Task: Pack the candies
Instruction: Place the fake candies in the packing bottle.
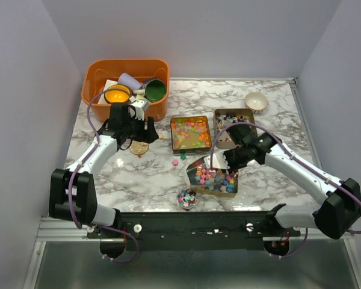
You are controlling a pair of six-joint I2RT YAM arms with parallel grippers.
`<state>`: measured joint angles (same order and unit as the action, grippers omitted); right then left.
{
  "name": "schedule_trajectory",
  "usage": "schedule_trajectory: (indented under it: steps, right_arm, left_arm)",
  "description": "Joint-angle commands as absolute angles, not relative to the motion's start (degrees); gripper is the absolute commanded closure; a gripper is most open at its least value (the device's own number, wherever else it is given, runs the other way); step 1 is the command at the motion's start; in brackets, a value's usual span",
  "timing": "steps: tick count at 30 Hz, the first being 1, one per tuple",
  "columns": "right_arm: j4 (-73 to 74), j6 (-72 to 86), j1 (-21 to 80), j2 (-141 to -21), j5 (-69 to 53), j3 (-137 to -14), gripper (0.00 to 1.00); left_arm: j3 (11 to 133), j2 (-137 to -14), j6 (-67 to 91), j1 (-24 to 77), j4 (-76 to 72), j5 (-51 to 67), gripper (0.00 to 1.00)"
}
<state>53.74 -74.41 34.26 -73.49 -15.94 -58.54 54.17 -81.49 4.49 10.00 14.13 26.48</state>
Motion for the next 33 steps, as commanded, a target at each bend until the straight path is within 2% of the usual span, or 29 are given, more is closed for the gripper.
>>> schedule_trajectory:
  steps: [1, 15, 33]
  right_arm:
    - [54.8, -71.8, 38.1, -73.4, -11.2, -60.1, 0.99]
    - [54.5, -71.9, 48.3, -76.4, 1.8, -62.8, 0.99]
    - [50.4, -73.5, 55.5, -72.8, 13.8, -58.3, 0.99]
  left_arm:
    - [52.2, -78.1, 4.3, 7.0, 12.8, 23.9, 0.22]
    - [49.9, -75.2, 5.1, 4.7, 11.6, 23.5, 0.21]
    - [49.1, -73.9, 6.4, 4.6, 10.2, 23.3, 0.21]
